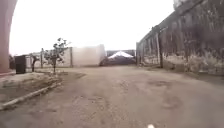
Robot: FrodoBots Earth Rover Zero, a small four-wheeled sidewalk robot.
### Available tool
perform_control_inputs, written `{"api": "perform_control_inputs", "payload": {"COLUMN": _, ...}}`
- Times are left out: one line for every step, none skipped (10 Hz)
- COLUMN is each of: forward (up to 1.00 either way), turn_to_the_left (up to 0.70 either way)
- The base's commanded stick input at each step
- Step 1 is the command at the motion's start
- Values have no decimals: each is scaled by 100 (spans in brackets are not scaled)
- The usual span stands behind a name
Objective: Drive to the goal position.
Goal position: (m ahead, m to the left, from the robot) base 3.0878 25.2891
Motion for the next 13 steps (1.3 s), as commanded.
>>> {"api": "perform_control_inputs", "payload": {"forward": 50, "turn_to_the_left": 0}}
{"api": "perform_control_inputs", "payload": {"forward": 50, "turn_to_the_left": 0}}
{"api": "perform_control_inputs", "payload": {"forward": 50, "turn_to_the_left": 0}}
{"api": "perform_control_inputs", "payload": {"forward": 50, "turn_to_the_left": 0}}
{"api": "perform_control_inputs", "payload": {"forward": 50, "turn_to_the_left": 0}}
{"api": "perform_control_inputs", "payload": {"forward": 50, "turn_to_the_left": 0}}
{"api": "perform_control_inputs", "payload": {"forward": 50, "turn_to_the_left": 0}}
{"api": "perform_control_inputs", "payload": {"forward": 50, "turn_to_the_left": 0}}
{"api": "perform_control_inputs", "payload": {"forward": 50, "turn_to_the_left": 0}}
{"api": "perform_control_inputs", "payload": {"forward": 50, "turn_to_the_left": 0}}
{"api": "perform_control_inputs", "payload": {"forward": 50, "turn_to_the_left": 0}}
{"api": "perform_control_inputs", "payload": {"forward": 50, "turn_to_the_left": 0}}
{"api": "perform_control_inputs", "payload": {"forward": 50, "turn_to_the_left": 0}}
